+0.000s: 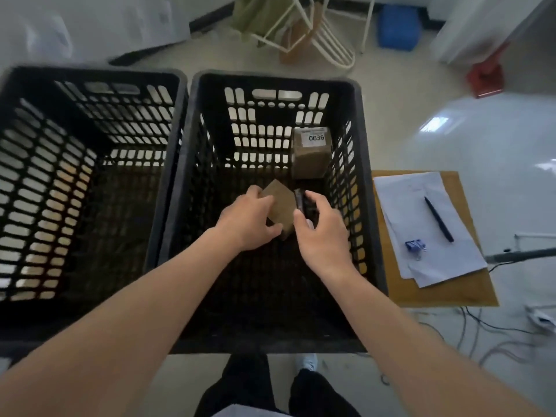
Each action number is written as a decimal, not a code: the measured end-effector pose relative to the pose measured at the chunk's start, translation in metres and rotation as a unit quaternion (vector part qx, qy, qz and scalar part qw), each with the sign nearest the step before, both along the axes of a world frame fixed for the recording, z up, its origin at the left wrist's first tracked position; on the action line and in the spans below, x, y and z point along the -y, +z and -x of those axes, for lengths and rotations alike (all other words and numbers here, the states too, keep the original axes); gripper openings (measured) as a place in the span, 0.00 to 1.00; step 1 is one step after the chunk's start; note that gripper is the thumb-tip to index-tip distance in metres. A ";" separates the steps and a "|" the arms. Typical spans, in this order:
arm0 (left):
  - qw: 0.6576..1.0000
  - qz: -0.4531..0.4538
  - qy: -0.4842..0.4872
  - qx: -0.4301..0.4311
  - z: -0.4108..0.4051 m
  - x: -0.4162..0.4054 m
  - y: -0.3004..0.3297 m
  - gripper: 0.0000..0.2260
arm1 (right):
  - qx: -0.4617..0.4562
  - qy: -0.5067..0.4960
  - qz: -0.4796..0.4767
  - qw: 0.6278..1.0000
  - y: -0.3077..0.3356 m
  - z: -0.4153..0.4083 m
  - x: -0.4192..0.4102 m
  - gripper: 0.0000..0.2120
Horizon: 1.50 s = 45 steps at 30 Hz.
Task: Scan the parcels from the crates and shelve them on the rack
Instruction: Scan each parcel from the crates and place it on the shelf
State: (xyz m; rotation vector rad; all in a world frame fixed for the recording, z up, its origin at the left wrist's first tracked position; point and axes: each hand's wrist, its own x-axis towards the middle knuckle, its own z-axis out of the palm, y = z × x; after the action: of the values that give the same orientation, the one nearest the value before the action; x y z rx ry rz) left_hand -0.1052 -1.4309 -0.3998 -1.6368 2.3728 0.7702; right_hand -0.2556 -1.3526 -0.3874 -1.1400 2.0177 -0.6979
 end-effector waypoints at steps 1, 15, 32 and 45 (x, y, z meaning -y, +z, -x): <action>1.000 -0.005 0.002 0.005 0.003 0.007 -0.006 0.29 | -0.001 -0.010 -0.008 1.000 -0.003 0.000 0.006 0.24; 0.993 -0.102 0.028 0.045 0.019 0.033 -0.040 0.59 | 0.040 -0.060 -0.066 0.995 -0.036 0.013 0.020 0.22; 0.947 -0.142 0.253 -0.135 -0.004 0.028 -0.037 0.35 | 0.083 -0.013 -0.115 0.990 -0.032 0.010 0.019 0.24; 0.876 -0.117 0.346 -0.316 -0.013 0.026 -0.003 0.11 | 0.126 0.076 -0.113 0.983 0.020 0.019 0.011 0.23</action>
State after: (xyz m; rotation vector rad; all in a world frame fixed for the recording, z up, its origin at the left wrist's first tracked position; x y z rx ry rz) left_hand -0.0918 -1.4568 -0.4030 -2.4093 1.8175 1.8834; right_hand -0.2748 -1.3639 -0.3671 -1.0069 1.7273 -0.4945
